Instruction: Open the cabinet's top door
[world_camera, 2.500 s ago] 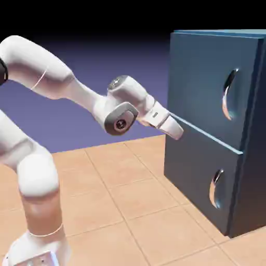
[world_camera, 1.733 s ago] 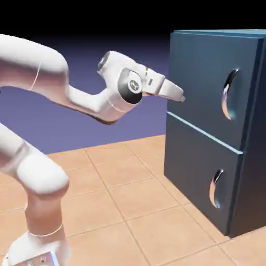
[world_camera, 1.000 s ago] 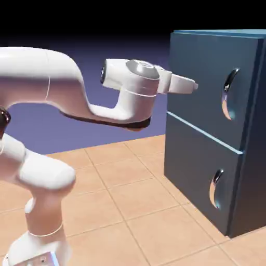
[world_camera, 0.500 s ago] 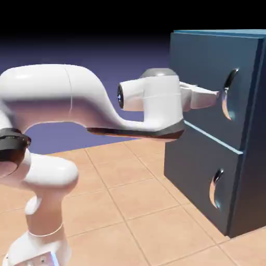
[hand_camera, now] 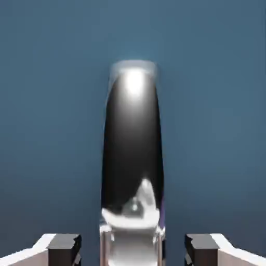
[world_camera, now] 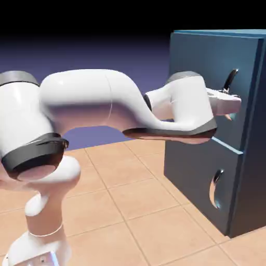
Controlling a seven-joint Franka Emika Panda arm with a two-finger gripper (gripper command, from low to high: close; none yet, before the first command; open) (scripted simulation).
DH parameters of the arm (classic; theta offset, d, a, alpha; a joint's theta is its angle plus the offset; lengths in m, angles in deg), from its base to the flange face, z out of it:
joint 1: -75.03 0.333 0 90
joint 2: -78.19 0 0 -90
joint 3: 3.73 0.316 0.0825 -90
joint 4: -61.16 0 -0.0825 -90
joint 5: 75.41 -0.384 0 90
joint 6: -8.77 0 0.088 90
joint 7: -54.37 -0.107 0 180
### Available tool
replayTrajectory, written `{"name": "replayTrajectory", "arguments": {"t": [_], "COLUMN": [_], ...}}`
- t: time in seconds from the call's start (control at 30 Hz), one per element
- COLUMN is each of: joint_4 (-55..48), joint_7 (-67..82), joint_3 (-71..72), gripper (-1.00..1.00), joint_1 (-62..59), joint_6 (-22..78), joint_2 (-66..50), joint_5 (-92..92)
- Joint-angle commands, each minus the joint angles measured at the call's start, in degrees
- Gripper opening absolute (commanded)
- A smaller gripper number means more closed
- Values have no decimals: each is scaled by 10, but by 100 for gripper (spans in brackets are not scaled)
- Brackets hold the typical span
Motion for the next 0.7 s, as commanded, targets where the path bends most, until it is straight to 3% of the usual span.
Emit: {"name": "replayTrajectory", "arguments": {"t": [0.0,0.67], "joint_4": [16,255], "joint_7": [0,6], "joint_3": [16,396], "gripper": [-100,-100], "joint_1": [-21,-433], "joint_6": [9,114], "joint_2": [-2,28], "joint_5": [-10,-250]}}
